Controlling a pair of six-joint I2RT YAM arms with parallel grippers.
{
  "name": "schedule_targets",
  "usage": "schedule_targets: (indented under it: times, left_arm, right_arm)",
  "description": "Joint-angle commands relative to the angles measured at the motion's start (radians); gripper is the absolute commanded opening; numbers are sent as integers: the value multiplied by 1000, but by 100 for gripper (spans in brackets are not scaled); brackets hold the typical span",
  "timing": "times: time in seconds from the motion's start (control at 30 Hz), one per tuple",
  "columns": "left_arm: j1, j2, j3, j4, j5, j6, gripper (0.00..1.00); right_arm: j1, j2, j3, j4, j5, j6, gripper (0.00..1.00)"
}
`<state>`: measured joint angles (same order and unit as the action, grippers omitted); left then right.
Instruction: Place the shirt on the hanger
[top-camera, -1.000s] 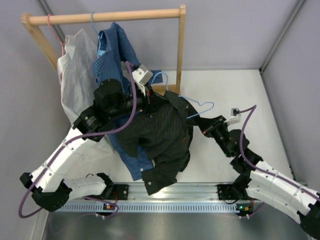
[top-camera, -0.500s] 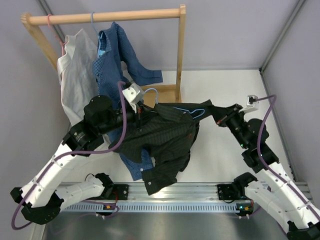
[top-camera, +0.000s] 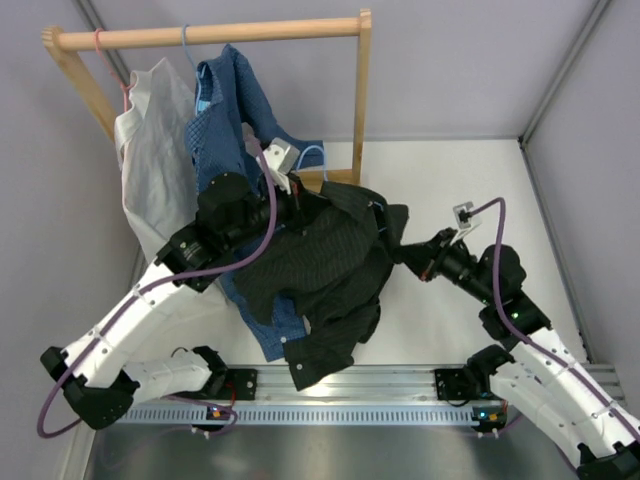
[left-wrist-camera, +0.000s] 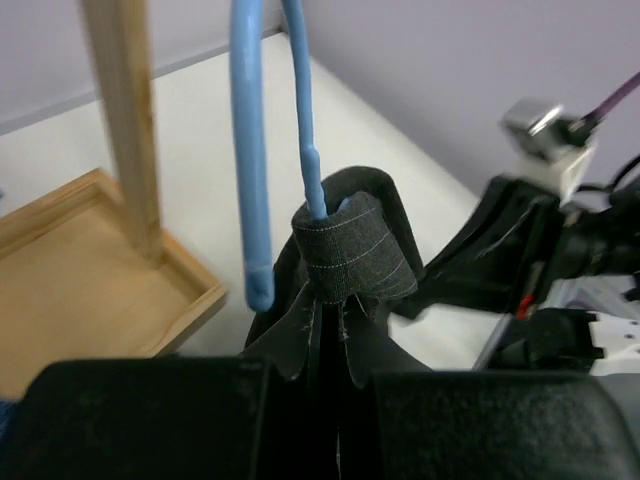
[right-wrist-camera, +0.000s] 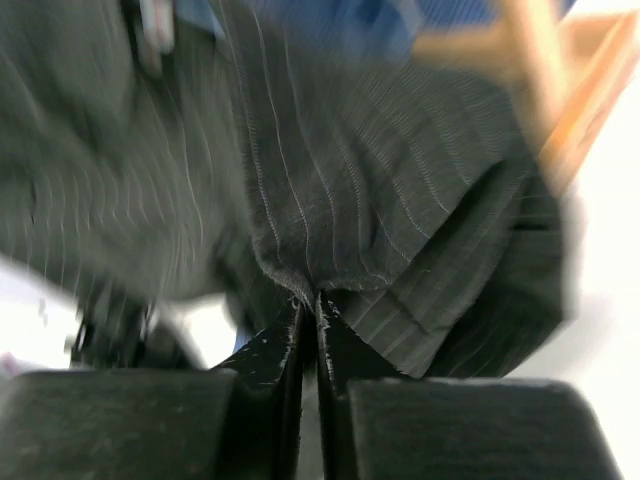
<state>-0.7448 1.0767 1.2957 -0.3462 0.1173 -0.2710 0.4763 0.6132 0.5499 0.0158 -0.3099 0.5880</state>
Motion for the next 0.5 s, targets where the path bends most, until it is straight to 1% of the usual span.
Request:
schedule_targets:
  times: [0.0, 0.03, 0.07, 0.1, 0.13, 0.17, 0.2, 0.23, 0.27, 0.33, 0.37, 0.47]
  left_arm:
    - [5, 72, 10, 352, 175, -109, 0]
    - [5, 93, -4, 398, 218, -132, 0]
    - [5, 110, -15, 462, 266, -135, 0]
    - [5, 136, -28, 493, 350, -135, 0]
    - [5, 146, -47, 522, 381, -131, 0]
    - [5, 153, -76, 559, 412, -117, 0]
    - [5, 163, -91, 572, 465, -100, 0]
    - [5, 167, -104, 582, 485, -70, 0]
    - [5, 172, -125, 584, 493, -53, 0]
    - [5, 193, -134, 581, 511, -11, 0]
    - [5, 201, -134, 576, 525, -1, 0]
    - [1, 236, -127, 578, 622, 9, 0]
  right_arm:
    - [35, -33, -48, 52, -150, -54, 8]
    - [33, -74, -45, 12, -135, -103, 21]
    - [31, -107, -30, -96, -115, -132, 30]
    - [30, -142, -16, -162, -63, -161, 39]
    - [24, -214, 8, -239, -29, -213, 52]
    - [24, -245, 72, -398, 9, -233, 55]
    - [25, -297, 105, -459, 62, -237, 57]
    - [24, -312, 186, -512, 68, -264, 60]
    - [24, -320, 233, -618, 78, -277, 60]
    - [25, -317, 322, -684, 75, -299, 59]
    - [25, -311, 397, -700, 59, -307, 60]
    - [25, -239, 514, -709, -32, -333, 62]
